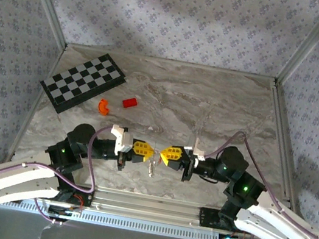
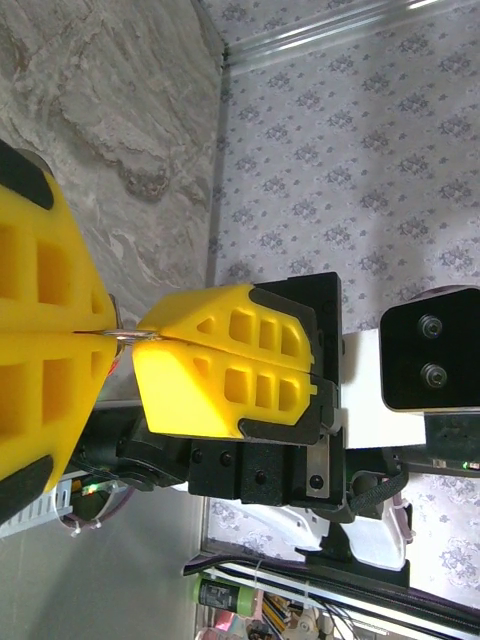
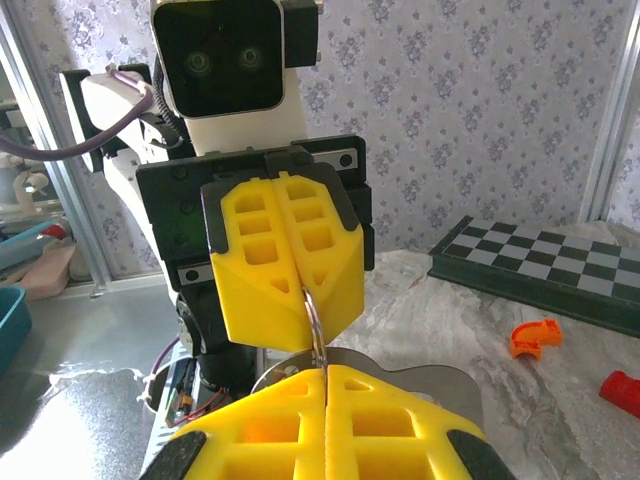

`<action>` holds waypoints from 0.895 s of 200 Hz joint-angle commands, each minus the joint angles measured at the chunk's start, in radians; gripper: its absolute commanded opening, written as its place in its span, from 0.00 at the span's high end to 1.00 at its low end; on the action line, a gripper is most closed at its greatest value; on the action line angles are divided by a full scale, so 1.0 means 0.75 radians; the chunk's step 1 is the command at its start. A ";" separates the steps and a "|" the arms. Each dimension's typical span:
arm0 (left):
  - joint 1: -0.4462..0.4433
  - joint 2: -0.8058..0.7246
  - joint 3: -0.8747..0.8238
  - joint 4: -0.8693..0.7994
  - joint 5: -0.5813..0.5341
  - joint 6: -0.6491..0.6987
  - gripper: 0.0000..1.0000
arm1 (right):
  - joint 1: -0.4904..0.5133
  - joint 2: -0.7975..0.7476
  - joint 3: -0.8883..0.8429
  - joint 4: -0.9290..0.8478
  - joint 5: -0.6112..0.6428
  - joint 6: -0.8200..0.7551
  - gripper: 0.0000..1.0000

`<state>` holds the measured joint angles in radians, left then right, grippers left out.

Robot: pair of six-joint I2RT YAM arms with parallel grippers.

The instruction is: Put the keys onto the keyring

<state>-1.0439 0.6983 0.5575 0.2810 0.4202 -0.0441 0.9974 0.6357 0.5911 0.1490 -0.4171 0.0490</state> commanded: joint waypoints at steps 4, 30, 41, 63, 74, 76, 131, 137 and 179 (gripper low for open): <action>-0.008 0.003 0.022 0.074 0.030 -0.015 1.00 | 0.010 -0.036 -0.013 0.062 0.035 0.011 1.00; -0.009 0.012 0.024 0.073 0.031 -0.015 1.00 | 0.010 -0.036 -0.011 0.076 0.028 0.008 1.00; -0.009 0.015 0.024 0.075 0.031 -0.015 1.00 | 0.010 -0.029 -0.010 0.082 0.021 0.008 1.00; -0.009 0.014 0.026 0.069 0.034 -0.011 1.00 | 0.010 -0.021 -0.011 0.082 0.018 0.008 1.00; -0.007 0.012 0.030 0.067 0.033 -0.011 1.00 | 0.009 -0.019 -0.010 0.081 0.022 0.006 1.00; -0.008 0.011 0.030 0.066 0.032 -0.012 1.00 | 0.010 -0.019 -0.011 0.080 0.023 0.005 1.00; -0.009 0.001 0.032 0.050 0.033 -0.006 1.00 | 0.009 -0.013 -0.007 0.071 0.031 -0.008 1.00; -0.008 0.000 0.033 0.048 0.033 -0.004 1.00 | 0.009 -0.013 -0.008 0.070 0.032 -0.008 1.00; -0.009 -0.006 0.034 0.042 0.037 -0.007 1.00 | 0.009 -0.012 -0.007 0.069 0.031 -0.018 1.00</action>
<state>-1.0439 0.7094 0.5575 0.2871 0.4232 -0.0467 0.9974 0.6266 0.5873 0.1768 -0.4065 0.0475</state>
